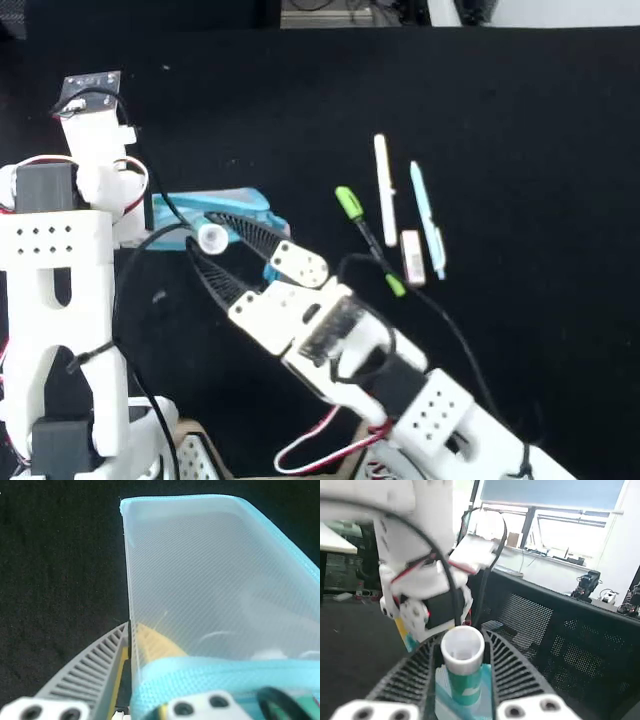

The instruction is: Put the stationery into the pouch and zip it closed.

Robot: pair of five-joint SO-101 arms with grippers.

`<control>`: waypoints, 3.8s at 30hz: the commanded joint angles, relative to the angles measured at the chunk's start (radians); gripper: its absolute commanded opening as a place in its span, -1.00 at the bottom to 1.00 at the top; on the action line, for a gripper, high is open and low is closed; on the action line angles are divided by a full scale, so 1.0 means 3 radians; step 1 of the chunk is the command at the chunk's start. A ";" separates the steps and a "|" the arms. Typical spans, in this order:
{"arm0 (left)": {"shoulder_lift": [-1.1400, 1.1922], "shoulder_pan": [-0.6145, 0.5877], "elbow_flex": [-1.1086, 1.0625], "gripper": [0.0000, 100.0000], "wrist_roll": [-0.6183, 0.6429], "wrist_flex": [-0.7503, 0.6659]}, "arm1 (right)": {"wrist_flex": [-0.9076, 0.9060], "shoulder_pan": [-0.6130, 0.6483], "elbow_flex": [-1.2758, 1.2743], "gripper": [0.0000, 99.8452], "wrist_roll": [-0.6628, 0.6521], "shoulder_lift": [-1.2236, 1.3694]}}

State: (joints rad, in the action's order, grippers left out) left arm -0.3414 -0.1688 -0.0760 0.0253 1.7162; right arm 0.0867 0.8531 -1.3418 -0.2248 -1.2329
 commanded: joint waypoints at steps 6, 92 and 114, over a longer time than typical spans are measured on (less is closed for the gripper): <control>0.0031 0.0003 -0.0090 -0.94 0.0010 0.0041 | 0.0020 -0.0041 0.0401 -0.98 -0.0061 0.0892; 0.0031 -0.0003 -0.0110 -0.94 0.0005 0.0046 | -0.4092 -0.3232 0.3792 -0.98 -0.0159 0.4708; 0.0031 0.0003 -0.0110 -0.94 0.0005 0.0046 | -0.4056 -0.4823 0.3654 -0.97 -0.1054 0.4984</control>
State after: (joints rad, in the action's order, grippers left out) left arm -0.3414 -0.1688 -0.0760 0.0253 1.7162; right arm -1.1868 -0.5493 -0.2555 -0.5255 0.1803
